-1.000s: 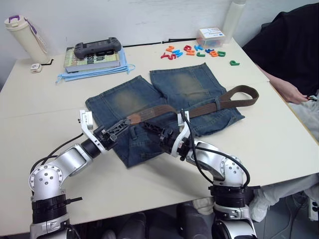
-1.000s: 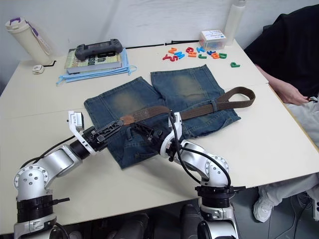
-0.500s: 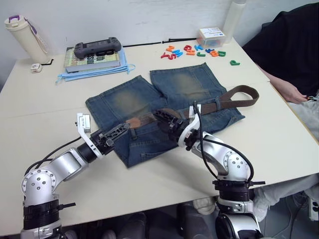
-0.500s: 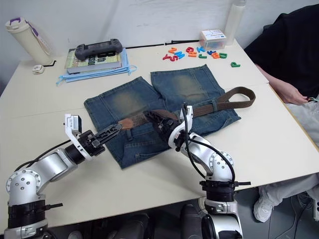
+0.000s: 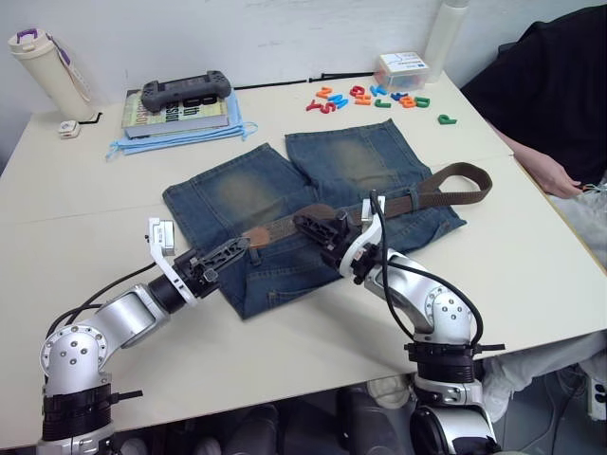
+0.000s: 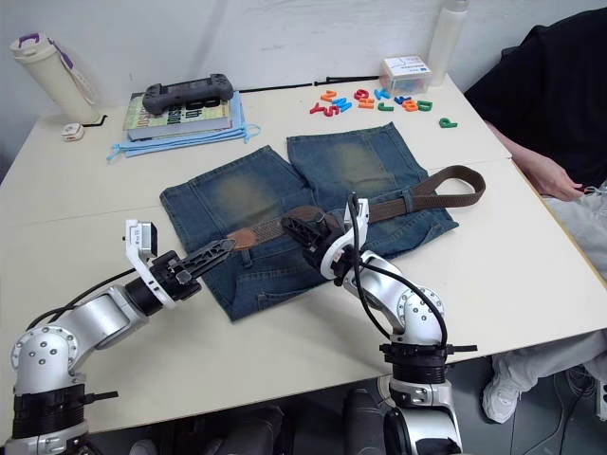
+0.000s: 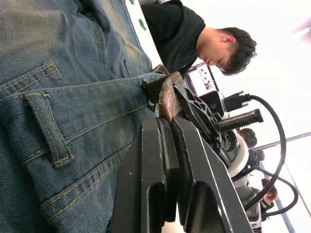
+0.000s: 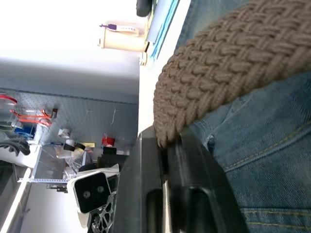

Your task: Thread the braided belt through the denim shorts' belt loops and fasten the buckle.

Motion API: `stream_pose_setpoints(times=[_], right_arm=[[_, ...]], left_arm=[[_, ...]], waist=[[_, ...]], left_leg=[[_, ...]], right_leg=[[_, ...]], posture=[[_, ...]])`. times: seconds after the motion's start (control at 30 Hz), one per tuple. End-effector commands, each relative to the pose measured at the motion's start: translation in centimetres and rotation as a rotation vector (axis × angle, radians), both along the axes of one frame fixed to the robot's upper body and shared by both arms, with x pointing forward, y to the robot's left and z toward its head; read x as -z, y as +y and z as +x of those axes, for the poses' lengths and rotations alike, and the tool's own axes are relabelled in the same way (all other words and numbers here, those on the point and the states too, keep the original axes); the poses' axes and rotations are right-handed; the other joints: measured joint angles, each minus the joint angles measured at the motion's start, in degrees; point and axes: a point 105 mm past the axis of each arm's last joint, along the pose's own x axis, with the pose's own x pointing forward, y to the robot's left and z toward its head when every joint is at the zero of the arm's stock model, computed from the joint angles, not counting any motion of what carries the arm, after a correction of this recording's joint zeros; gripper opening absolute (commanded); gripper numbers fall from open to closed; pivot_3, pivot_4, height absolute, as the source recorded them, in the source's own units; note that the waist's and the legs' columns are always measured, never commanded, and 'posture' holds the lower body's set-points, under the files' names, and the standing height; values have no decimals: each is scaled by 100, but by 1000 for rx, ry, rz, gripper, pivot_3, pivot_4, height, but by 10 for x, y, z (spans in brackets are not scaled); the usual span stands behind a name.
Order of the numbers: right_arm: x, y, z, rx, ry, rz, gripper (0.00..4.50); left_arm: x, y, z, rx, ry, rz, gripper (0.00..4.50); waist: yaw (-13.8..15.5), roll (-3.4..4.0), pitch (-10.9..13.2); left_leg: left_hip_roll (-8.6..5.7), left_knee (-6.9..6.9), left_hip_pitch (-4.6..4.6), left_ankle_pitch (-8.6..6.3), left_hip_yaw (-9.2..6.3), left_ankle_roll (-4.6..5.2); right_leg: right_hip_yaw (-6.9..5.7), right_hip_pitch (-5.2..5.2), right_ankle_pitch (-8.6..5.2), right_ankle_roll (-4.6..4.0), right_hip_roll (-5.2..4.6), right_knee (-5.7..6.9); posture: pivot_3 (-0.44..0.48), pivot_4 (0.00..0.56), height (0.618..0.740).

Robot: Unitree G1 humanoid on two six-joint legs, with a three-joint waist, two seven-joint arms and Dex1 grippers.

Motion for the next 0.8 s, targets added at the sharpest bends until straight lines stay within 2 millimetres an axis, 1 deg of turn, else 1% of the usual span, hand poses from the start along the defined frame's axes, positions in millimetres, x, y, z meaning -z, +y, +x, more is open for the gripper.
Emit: stream_pose_setpoints(times=[0.03,0.07,0.2,0.27,0.3,0.4,0.57,0.7,0.8], right_arm=[[-16,1,-4,-6,-69,22,43],[-16,1,-4,-4,-68,21,43],[-15,2,-3,4,-70,8,0],[-16,3,-3,6,-76,-4,0],[-17,4,-3,8,-78,-9,0],[-17,7,-2,23,-90,-49,0],[-14,10,7,80,-83,-87,0],[-9,11,13,109,-71,-105,0],[-7,13,15,123,-68,-105,0]], left_arm=[[-7,-2,-5,23,-45,29,0],[-6,-3,-6,24,-58,53,0],[-4,-2,-5,12,-86,101,1555],[-3,1,-3,-11,-94,127,2578],[-3,3,-2,-24,-95,133,2815],[0,13,-4,-55,-103,160,2815],[14,31,-21,-61,-69,227,2815],[23,38,-31,-52,-64,284,2815],[26,40,-36,-40,-70,296,2815]], waist=[[-1,0,0],[-2,0,0],[2,5,3],[3,6,4],[1,6,4],[-3,10,6],[-30,15,9],[-4,23,14],[3,24,15]], left_leg=[[0,0,0,0,0,0],[0,0,0,0,0,0],[-1,-2,0,0,1,0],[-1,-2,-1,0,0,0],[-1,-2,-1,0,0,0],[1,-3,0,0,1,0],[4,-11,1,0,7,0],[10,-22,1,1,7,-2],[9,-23,1,1,6,-2]], right_leg=[[0,0,0,0,0,0],[0,0,0,0,0,0],[0,0,0,0,1,-1],[0,0,0,0,0,-2],[0,0,0,0,0,-2],[0,0,0,0,0,-2],[5,-7,0,-1,-1,-2],[4,-10,-2,-4,-2,-5],[2,-7,-2,-5,0,-11]], posture=[[0,150,731],[0,150,731],[0,150,731],[0,150,731],[0,150,731],[0,150,731],[0,150,731],[0,150,731],[0,150,731]])
